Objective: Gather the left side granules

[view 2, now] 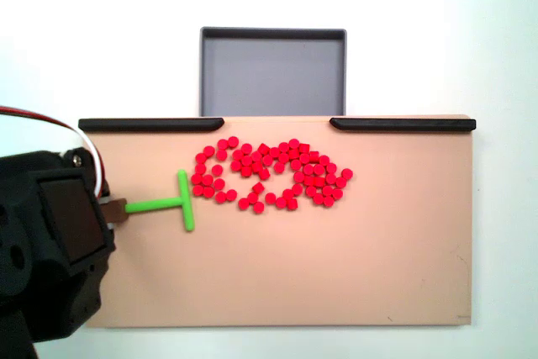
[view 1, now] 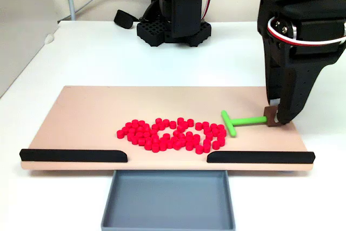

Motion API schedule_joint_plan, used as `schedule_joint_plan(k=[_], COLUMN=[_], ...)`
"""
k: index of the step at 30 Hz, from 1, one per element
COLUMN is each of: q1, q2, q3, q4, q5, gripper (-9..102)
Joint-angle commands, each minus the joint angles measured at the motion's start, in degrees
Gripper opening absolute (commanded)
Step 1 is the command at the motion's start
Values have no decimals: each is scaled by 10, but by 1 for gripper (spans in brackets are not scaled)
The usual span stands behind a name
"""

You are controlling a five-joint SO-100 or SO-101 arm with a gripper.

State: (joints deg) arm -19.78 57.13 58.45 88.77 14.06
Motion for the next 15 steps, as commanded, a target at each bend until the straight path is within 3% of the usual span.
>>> schedule_joint_plan(k=[1,15], q1=[7,5], q2=[4,-11], q3=[-20,-32], q4=[0,0], q5=[-4,-4], gripper=[0,0])
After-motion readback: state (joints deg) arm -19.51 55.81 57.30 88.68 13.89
